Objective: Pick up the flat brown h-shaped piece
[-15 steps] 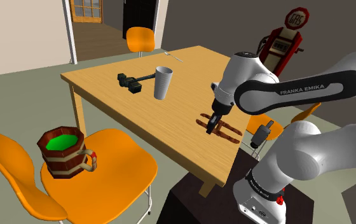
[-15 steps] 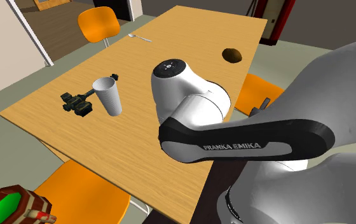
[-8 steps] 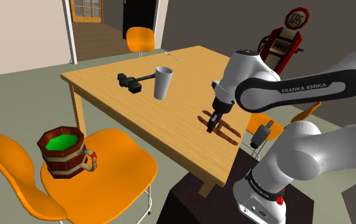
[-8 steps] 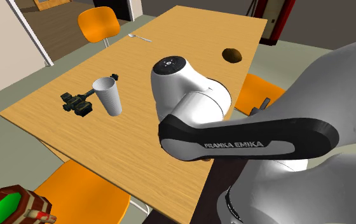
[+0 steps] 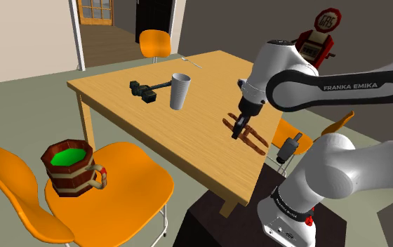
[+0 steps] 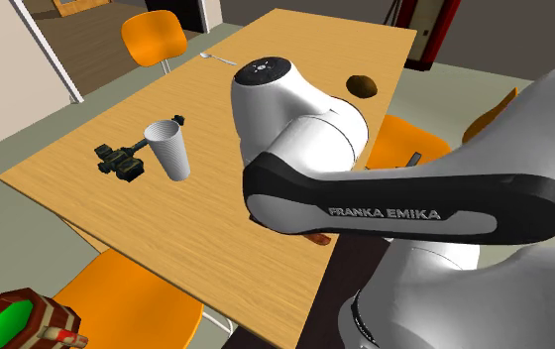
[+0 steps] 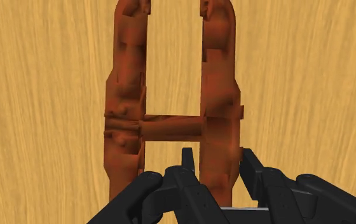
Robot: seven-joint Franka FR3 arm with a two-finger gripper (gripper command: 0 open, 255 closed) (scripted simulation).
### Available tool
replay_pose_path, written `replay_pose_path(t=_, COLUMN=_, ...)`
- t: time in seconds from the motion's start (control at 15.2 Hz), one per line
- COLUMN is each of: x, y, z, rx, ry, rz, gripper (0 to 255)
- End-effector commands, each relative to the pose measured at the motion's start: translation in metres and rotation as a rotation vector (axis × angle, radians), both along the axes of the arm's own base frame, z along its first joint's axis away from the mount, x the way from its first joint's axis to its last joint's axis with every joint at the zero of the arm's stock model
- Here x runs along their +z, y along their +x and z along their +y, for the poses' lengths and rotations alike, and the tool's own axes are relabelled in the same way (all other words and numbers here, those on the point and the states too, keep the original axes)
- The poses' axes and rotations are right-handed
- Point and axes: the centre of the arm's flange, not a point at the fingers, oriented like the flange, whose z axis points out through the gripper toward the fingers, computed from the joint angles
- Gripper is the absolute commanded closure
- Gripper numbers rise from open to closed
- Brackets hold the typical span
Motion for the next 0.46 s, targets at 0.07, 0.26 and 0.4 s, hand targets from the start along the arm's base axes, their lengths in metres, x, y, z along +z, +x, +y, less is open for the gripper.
replay_pose_path(t=0.07, x=0.016, y=0.0, z=0.0, rx=0.0, ry=0.0, rz=0.001, gripper=255)
replay_pose_path(t=0.26, x=0.032, y=0.0, z=0.0, rx=0.0, ry=0.0, rz=0.001, gripper=255)
replay_pose_path(t=0.4, x=0.033, y=0.0, z=0.0, rx=0.0, ry=0.0, rz=0.001, gripper=255)
